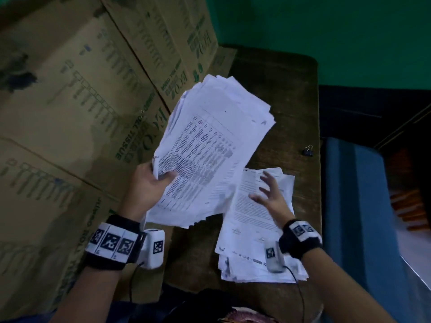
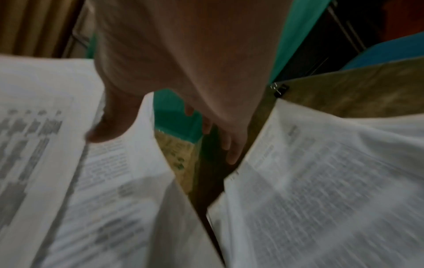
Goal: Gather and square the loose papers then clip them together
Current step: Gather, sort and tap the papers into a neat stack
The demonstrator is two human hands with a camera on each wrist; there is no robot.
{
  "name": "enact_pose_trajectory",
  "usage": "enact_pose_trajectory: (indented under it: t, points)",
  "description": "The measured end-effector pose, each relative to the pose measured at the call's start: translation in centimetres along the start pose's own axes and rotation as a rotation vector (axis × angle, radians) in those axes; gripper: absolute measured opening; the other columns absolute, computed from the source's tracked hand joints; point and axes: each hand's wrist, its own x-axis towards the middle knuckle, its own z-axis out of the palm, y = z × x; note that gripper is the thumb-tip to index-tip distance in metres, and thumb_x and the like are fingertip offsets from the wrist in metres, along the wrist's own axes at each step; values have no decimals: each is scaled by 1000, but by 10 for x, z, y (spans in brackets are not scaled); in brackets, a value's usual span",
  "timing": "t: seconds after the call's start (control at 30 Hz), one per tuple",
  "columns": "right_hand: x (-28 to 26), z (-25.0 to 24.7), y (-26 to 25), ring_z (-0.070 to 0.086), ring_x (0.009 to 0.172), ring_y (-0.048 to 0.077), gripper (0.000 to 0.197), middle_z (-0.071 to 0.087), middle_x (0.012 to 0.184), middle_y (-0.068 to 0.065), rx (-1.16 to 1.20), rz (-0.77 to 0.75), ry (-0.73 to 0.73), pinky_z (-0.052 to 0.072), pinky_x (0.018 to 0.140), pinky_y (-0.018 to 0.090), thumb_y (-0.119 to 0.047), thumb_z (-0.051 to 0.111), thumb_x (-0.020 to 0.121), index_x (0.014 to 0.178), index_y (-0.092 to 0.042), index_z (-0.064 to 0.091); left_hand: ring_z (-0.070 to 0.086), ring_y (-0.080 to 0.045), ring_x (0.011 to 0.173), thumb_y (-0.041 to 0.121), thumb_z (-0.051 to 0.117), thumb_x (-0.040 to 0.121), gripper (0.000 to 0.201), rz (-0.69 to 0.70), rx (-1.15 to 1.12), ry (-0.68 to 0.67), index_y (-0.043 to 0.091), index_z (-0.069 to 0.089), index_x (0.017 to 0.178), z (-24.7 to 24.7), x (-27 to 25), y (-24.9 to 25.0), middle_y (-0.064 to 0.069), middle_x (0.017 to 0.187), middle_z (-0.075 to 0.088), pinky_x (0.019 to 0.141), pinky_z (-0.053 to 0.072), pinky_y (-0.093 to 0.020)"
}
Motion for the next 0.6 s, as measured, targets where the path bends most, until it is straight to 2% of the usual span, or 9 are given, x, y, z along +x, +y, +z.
enact_pose_trajectory:
  t: [0.07, 0.1, 0.17, 0.23, 0.3, 0.4, 0.5, 0.53, 0.6]
  points:
    - [5, -12, -28, 34, 136, 17, 109, 27, 154, -4, 77, -29, -69, 41, 103, 46, -38, 87, 61, 146, -41, 19, 65, 1, 79, 20, 73, 82, 16, -42, -65, -81, 21, 69, 97, 10, 6, -1, 22, 80, 70, 77, 52, -27]
    - [7, -15, -42, 36, 137, 18, 114, 30, 154, -2, 88, -60, -104, 40, 105, 45, -35, 90, 58, 147, -39, 19, 67, -2, 85, 22, 75, 80, 14, -72, -108, -112, 25, 69, 92, 18, 11, -5, 21, 84, 72, 82, 54, -30]
    - [7, -19, -59, 48, 131, 23, 111, 46, 144, 8, 148, -84, -103, 42, 105, 46, -17, 91, 54, 145, -21, 28, 69, -15, 85, 36, 80, 72, 17, -129, -163, -121, 28, 69, 82, 36, 20, -15, 11, 88, 72, 85, 55, -40]
    - [-1, -25, -70, 60, 117, 30, 93, 61, 128, 17, 255, -101, -48, 48, 99, 49, -2, 88, 53, 134, -3, 44, 66, -15, 76, 52, 82, 61, 34, -143, -187, -98, 26, 68, 79, 53, 26, -22, 6, 84, 68, 78, 54, -36]
    - [-15, -30, -78, 67, 103, 29, 71, 69, 113, 16, 266, -155, 5, 55, 87, 43, 10, 83, 58, 122, 2, 54, 68, -6, 80, 35, 84, 67, 35, -141, -240, -92, 18, 72, 95, 76, 25, -24, 8, 88, 70, 74, 55, -23]
    - [-28, -32, -78, 71, 90, 10, 44, 76, 95, -4, 78, -215, 119, 55, 73, 25, 14, 78, 67, 102, -9, 66, 66, -14, 91, 22, 86, 65, 42, -125, -211, -63, 7, 67, 99, 113, 18, -20, 5, 93, 66, 75, 46, -22]
    - [-35, -39, -70, 70, 80, 7, 21, 76, 82, -11, 55, -235, 367, 55, 74, 35, 3, 76, 76, 85, -15, 69, 65, 8, 83, 6, 86, 63, 38, 14, -286, 33, 11, 67, 96, 141, 14, -10, 6, 92, 69, 72, 52, -19]
    - [-39, -44, -72, 71, 83, 13, 16, 76, 85, -5, 132, -249, 426, 57, 76, 39, 1, 74, 79, 87, -13, 70, 63, 16, 81, 1, 84, 64, 39, 26, -346, 35, 10, 66, 97, 146, 13, -8, 9, 92, 68, 71, 50, -12]
    - [-50, -59, -77, 72, 83, 13, 16, 77, 86, -4, 287, -258, 460, 58, 74, 32, 6, 63, 86, 97, -5, 66, 62, 15, 91, 9, 85, 65, 45, 47, -436, -65, 4, 63, 104, 151, 16, -11, 12, 100, 67, 75, 49, -6]
